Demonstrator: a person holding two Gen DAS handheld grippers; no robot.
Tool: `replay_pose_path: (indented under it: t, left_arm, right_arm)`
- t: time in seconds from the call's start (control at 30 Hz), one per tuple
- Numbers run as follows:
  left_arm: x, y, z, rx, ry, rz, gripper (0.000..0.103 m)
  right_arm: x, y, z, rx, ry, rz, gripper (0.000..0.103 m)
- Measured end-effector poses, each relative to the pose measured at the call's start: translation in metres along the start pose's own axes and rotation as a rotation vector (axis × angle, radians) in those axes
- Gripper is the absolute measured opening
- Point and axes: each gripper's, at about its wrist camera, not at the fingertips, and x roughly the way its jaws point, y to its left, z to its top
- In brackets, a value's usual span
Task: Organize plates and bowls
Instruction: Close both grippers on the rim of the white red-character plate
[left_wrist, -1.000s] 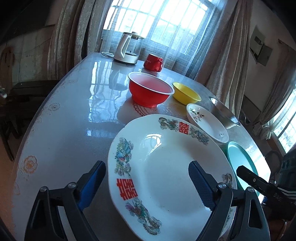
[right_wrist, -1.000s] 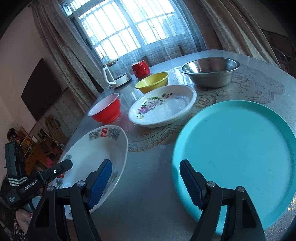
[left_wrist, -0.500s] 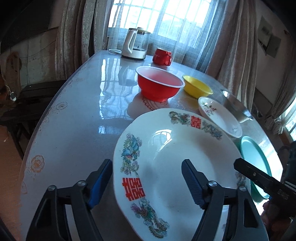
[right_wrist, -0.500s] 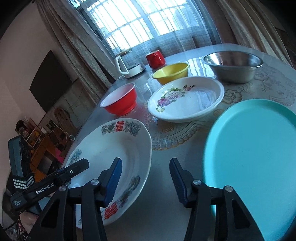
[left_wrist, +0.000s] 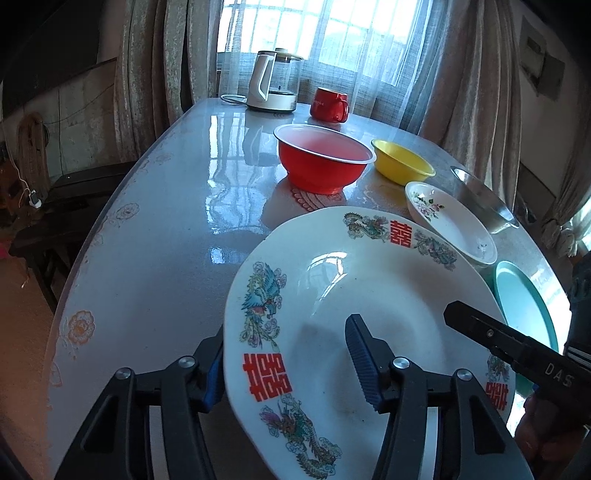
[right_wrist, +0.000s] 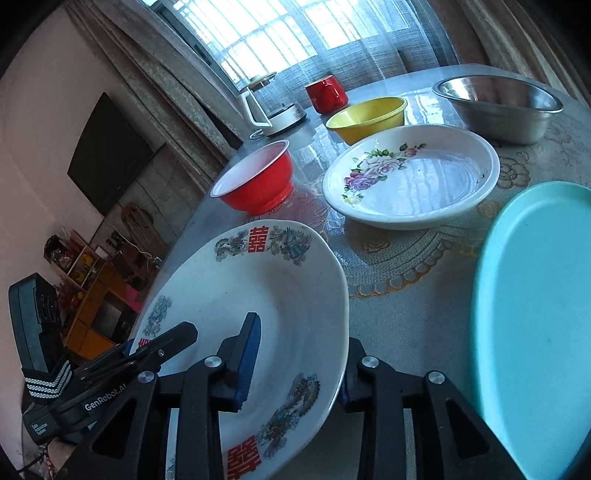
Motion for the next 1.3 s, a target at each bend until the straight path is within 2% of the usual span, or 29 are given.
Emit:
replay_pose_path:
  t: [0.23,0.33,0.4,0.5,0.53,0.63,0.77,0.9,1.3]
  left_arm:
    - [0.001,-0.002,0.0,0.015,0.005,0.03,0.056]
    - [0.001,-0.001,0.0,0.012,0.004,0.025,0.056]
    - [0.002,-0.003,0.0,0.021,0.009,0.016,0.06]
    - [0.002,-0.004,0.0,0.025,0.011,0.016,0.061]
    - [0.002,-0.003,0.0,0.021,0.009,0.014,0.06]
    - [0.0,0.001,0.0,-0.003,-0.002,0.032,0.049]
    - [-0.002,0.005,0.0,-0.021,-0.007,0.031,0.044]
    - [-0.002,0.004,-0.001,-0.025,-0.009,0.021,0.042]
    - [-0.008,-0.018,-0.009,0.053,-0.013,-0.028,0.042]
  right_arm:
    - [0.001,0.004,0.0,-0.015,0.0,-0.022,0.035]
    - [0.0,0.004,0.0,-0.016,0.0,-0.033,0.032]
    - [-0.001,0.003,-0.001,-0.012,-0.002,-0.038,0.029]
    - [-0.001,0.005,-0.002,-0.024,-0.003,-0.045,0.029]
    - [-0.001,0.005,-0.002,-0.029,-0.004,-0.048,0.028]
    - [-0.001,0.007,-0.003,-0.04,-0.006,-0.066,0.026]
    - [-0.002,0.01,-0.004,-0.062,-0.009,-0.098,0.025]
    - [-0.004,0.013,-0.007,-0.09,-0.009,-0.115,0.025]
    - [-0.032,0.011,-0.009,-0.099,-0.059,-0.146,0.024]
